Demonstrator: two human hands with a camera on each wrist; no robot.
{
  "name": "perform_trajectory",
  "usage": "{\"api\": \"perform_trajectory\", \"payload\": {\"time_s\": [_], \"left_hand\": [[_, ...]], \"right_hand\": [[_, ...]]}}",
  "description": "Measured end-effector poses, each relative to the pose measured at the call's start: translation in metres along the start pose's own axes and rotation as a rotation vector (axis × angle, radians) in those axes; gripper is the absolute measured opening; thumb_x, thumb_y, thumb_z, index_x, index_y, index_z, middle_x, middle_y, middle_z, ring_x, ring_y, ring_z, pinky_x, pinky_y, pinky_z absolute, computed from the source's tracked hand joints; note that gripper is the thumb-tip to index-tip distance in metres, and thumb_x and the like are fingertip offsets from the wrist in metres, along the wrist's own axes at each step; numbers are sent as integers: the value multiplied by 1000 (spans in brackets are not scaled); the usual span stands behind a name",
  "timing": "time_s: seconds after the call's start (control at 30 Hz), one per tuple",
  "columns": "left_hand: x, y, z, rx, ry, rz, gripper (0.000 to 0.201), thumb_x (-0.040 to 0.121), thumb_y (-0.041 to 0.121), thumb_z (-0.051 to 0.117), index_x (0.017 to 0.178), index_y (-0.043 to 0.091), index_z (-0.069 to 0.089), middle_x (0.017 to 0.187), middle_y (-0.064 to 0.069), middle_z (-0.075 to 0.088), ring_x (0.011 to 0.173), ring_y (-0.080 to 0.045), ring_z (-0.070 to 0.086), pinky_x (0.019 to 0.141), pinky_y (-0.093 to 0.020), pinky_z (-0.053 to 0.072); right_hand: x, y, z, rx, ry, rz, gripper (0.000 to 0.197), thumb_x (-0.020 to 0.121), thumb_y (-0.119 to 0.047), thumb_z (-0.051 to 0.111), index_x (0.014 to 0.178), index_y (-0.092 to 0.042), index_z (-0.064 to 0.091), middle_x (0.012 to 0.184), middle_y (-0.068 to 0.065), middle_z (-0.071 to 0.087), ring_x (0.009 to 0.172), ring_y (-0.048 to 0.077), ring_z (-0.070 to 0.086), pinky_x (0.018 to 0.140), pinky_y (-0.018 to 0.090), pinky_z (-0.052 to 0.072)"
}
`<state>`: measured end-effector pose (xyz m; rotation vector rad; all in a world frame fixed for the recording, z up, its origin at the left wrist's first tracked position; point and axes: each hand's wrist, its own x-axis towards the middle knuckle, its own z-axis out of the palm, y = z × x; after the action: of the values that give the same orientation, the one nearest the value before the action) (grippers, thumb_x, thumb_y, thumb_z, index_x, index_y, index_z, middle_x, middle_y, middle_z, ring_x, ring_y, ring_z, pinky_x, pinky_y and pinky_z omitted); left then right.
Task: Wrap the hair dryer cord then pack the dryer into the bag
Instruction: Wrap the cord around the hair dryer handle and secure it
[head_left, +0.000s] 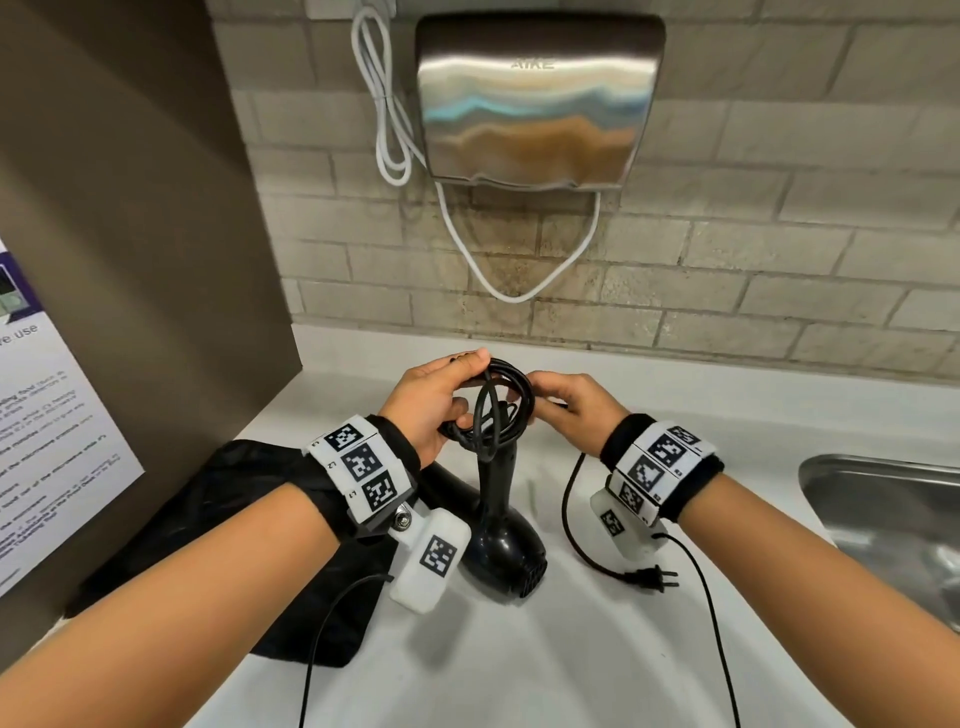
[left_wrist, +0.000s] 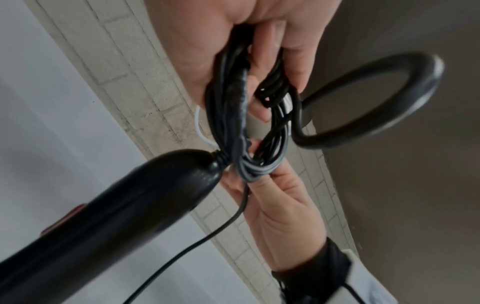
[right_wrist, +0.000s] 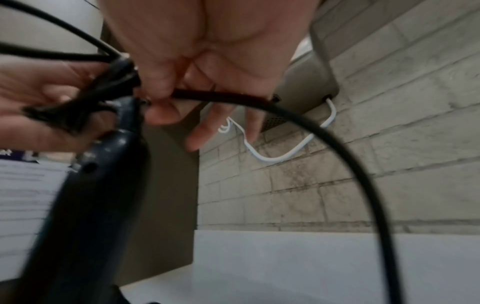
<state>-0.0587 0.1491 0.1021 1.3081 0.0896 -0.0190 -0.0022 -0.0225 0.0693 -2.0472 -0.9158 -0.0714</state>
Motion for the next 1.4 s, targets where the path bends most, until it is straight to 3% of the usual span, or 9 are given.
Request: {"api": "perform_trajectory", "payload": {"time_s": [0.2, 0.4, 0.53, 0.63, 0.73, 0.9, 1.07, 1.17, 1.4], "left_hand": [[-2, 3, 5, 0, 104, -51, 25, 88, 20, 56, 66, 10, 58, 53, -3, 64, 31, -6, 21, 37, -17, 27], [-3, 0, 8, -57, 115, -60, 22, 88, 18, 55, 68, 9, 55, 54, -4, 63, 31, -6, 22, 37, -16, 28], [-4, 1, 6, -159, 88, -73, 21, 89, 18, 52, 70, 11, 53, 53, -3, 62, 29, -4, 23, 37, -16, 30], [-7, 2, 4, -163, 44, -88, 20, 90, 20, 51, 73, 12, 52, 54, -1, 62, 27, -4, 23, 36, -15, 29], [-7, 3, 2, -111, 46, -70, 18, 91, 21, 51, 77, 11, 54, 63, -3, 63, 28, -4, 22, 37, -16, 29], [0, 6, 0, -69, 68, 1, 17, 92, 18, 54, 78, 10, 61, 63, 1, 66, 31, -5, 22, 40, -16, 29], [3, 7, -3, -48, 87, 59, 12, 90, 16, 56, 81, 11, 61, 69, 3, 66, 32, -4, 24, 41, -15, 32], [1, 8, -3, -51, 71, 70, 13, 90, 16, 56, 79, 12, 62, 67, 3, 67, 33, -4, 25, 42, -15, 33], [-8, 11, -5, -17, -26, 55, 17, 91, 14, 53, 79, 11, 65, 64, -2, 68, 32, -4, 25, 50, -20, 34]], "right_hand": [[14, 36, -7, 19, 244, 359, 18, 90, -2, 51, 98, 3, 65, 63, -4, 53, 50, 0, 49, 46, 6, 38], [25, 57, -9, 85, 398, 494, 24, 89, -4, 52, 110, -1, 64, 85, 7, 64, 59, 11, 51, 42, 5, 40], [28, 66, -12, 80, 450, 566, 23, 90, -4, 51, 107, -1, 65, 89, 10, 62, 42, 3, 53, 38, 7, 41], [24, 75, -21, 167, 499, 743, 19, 91, -4, 50, 101, 2, 65, 88, 14, 62, 51, 15, 52, 37, 14, 44], [22, 74, -24, -34, 329, 774, 22, 90, -2, 43, 85, -3, 64, 81, 14, 61, 68, 29, 55, 56, 26, 48], [17, 27, -16, -292, -8, 330, 47, 70, 8, 48, 109, -15, 59, 93, -2, 57, 85, 20, 50, 73, 23, 41], [2, -19, -8, -459, -354, 161, 43, 78, -28, 66, 119, -24, 52, 93, -9, 64, 83, 7, 55, 82, 22, 42], [2, -23, -2, -233, -336, 252, 29, 93, -26, 50, 117, -11, 55, 77, -5, 58, 70, 6, 54, 72, 23, 46], [16, -18, -41, -152, -335, 318, 23, 93, -14, 50, 108, -6, 66, 100, -5, 63, 99, 7, 53, 95, 23, 38]]}}
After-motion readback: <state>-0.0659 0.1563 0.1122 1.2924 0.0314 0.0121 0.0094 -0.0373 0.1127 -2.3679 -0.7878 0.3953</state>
